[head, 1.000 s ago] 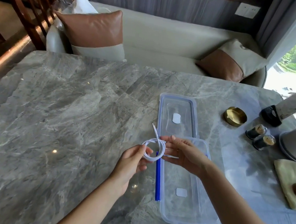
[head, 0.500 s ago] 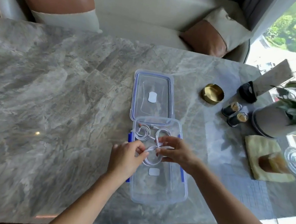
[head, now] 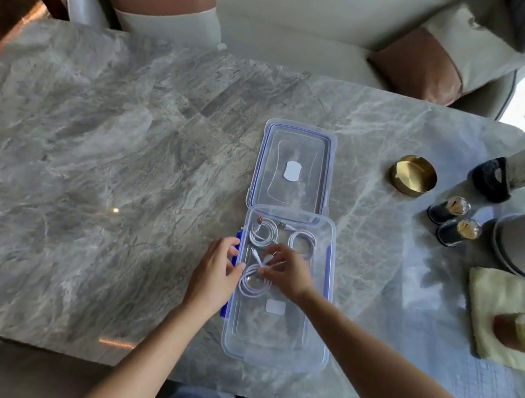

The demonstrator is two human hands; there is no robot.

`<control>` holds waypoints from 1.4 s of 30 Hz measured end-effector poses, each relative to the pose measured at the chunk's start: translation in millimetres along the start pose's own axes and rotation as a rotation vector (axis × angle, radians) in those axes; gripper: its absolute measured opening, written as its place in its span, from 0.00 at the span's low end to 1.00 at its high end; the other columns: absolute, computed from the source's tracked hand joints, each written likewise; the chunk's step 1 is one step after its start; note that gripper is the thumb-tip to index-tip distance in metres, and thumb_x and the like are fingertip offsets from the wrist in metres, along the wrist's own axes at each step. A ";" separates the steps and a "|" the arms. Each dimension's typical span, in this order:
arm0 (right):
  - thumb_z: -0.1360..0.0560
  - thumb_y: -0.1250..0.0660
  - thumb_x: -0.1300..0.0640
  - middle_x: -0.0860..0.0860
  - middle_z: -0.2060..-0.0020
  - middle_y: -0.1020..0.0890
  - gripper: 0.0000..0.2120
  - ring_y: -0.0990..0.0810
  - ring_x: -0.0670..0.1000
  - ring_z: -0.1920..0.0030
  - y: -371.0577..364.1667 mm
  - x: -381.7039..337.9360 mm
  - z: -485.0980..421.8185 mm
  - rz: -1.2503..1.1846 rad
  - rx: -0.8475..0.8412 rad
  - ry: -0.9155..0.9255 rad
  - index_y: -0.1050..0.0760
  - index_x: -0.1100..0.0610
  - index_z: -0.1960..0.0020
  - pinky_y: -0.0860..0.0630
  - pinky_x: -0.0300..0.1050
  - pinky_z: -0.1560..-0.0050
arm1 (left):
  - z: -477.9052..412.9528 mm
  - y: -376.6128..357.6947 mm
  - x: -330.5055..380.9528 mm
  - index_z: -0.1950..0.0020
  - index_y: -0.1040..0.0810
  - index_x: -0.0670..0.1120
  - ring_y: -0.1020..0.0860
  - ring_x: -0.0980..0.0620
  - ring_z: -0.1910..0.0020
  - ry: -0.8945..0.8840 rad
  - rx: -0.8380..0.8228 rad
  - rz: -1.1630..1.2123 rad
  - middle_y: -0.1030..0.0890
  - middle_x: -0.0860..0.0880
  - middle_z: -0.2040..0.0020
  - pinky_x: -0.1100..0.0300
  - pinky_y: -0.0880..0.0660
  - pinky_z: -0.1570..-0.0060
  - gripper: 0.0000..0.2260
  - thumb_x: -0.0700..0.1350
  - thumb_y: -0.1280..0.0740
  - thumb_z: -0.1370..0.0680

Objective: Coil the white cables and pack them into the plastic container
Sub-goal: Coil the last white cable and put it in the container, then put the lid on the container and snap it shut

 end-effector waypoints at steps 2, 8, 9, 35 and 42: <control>0.35 0.24 0.64 0.53 0.60 0.22 0.21 0.22 0.48 0.63 -1.1 1.5 0.3 -0.024 0.029 0.017 0.27 0.57 0.45 0.22 0.38 0.61 | -4.9 -1.2 -6.9 0.40 0.28 0.46 0.25 0.55 0.65 0.049 -0.010 0.042 0.25 0.52 0.54 0.55 0.25 0.58 0.16 0.40 0.31 0.27; 0.34 0.25 0.57 0.47 0.61 0.21 0.19 0.23 0.42 0.65 -1.5 -1.5 -0.9 0.108 0.061 0.080 0.30 0.50 0.46 0.26 0.38 0.62 | -14.3 -9.3 -18.8 0.43 0.26 0.47 0.26 0.56 0.69 0.110 -0.058 0.093 0.26 0.57 0.62 0.59 0.26 0.61 0.14 0.39 0.31 0.27; 0.34 0.26 0.55 0.47 0.61 0.20 0.19 0.23 0.44 0.64 -0.9 -1.7 -0.9 0.136 0.062 0.080 0.30 0.49 0.47 0.24 0.42 0.60 | -15.1 -9.6 -20.0 0.44 0.26 0.47 0.26 0.56 0.69 0.113 -0.065 0.098 0.26 0.56 0.62 0.59 0.26 0.61 0.13 0.39 0.31 0.27; 0.21 0.41 0.61 0.55 0.51 0.24 0.09 0.18 0.52 0.60 161.9 -17.8 -77.8 -0.688 0.267 -0.271 0.27 0.61 0.42 0.19 0.40 0.70 | -180.9 -7.0 12.8 0.33 0.33 0.37 0.24 0.53 0.67 0.424 -0.195 0.398 0.25 0.42 0.46 0.67 0.27 0.74 0.17 0.40 0.39 0.21; 0.21 0.42 0.63 0.54 0.64 0.25 0.05 0.20 0.50 0.69 145.9 10.1 -102.5 -0.770 0.245 -0.457 0.27 0.61 0.49 0.22 0.37 0.73 | -197.6 -38.1 4.0 0.35 0.34 0.35 0.25 0.49 0.66 0.634 -0.191 0.596 0.32 0.46 0.62 0.64 0.24 0.77 0.15 0.37 0.40 0.21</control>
Point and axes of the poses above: each hand's wrist, its own z-axis away from the middle knuckle, its own y-axis out of the back of the hand, x = y × z, the point moved 10 cm from there along -z, towards the middle knuckle
